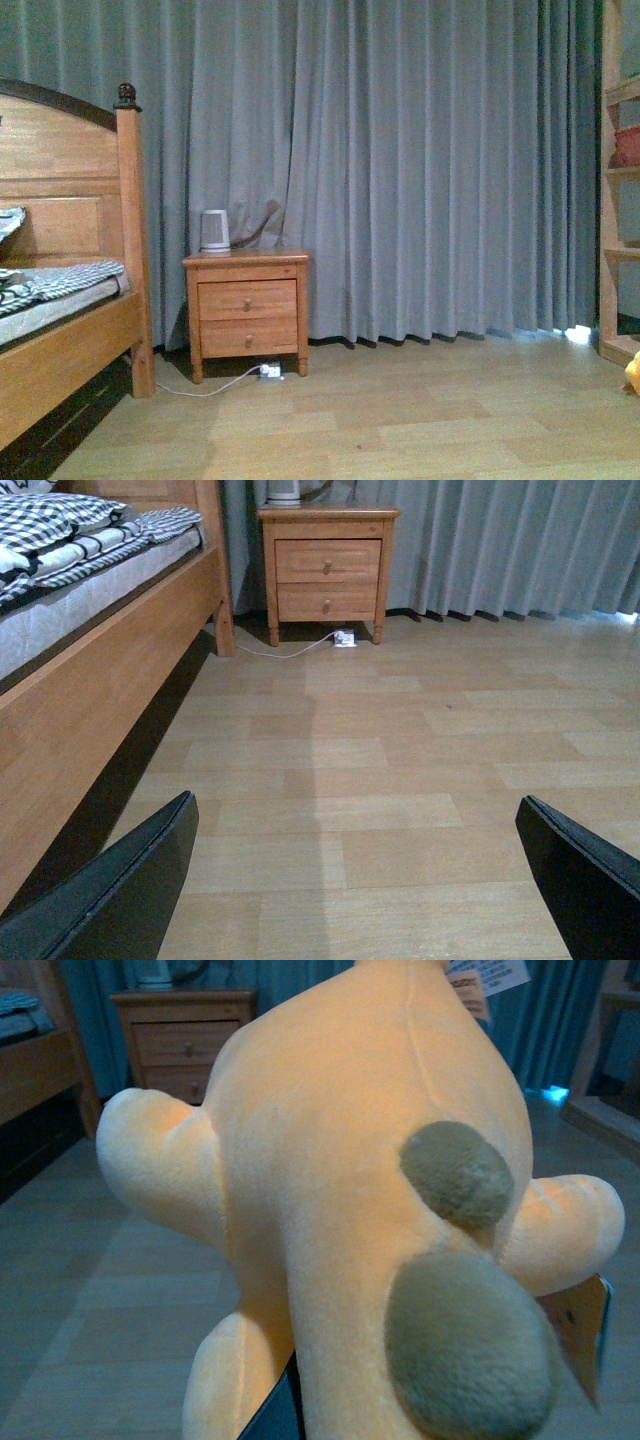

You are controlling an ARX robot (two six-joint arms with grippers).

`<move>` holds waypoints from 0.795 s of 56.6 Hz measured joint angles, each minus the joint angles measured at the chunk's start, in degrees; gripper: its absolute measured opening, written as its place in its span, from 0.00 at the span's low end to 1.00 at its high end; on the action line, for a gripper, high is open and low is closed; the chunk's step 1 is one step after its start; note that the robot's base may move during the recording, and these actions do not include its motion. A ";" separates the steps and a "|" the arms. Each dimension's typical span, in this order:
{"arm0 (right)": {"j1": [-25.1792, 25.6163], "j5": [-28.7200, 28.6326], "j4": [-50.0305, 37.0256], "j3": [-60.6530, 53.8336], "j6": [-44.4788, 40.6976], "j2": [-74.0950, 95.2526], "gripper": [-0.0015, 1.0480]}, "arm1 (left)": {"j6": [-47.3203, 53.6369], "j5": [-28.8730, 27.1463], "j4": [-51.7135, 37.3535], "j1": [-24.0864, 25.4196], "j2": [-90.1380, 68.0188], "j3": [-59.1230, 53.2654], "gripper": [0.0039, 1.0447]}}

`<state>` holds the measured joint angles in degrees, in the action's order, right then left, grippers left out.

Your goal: Put away toys

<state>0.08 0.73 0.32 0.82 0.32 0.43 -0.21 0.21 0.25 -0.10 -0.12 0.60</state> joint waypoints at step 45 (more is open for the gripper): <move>-0.09 -0.92 0.00 0.00 0.00 0.00 0.07 | 0.00 -0.20 0.00 0.00 0.02 0.00 0.94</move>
<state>-0.01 -0.19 0.32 0.82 0.32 0.43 -0.21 0.01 0.25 -0.10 -0.10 0.60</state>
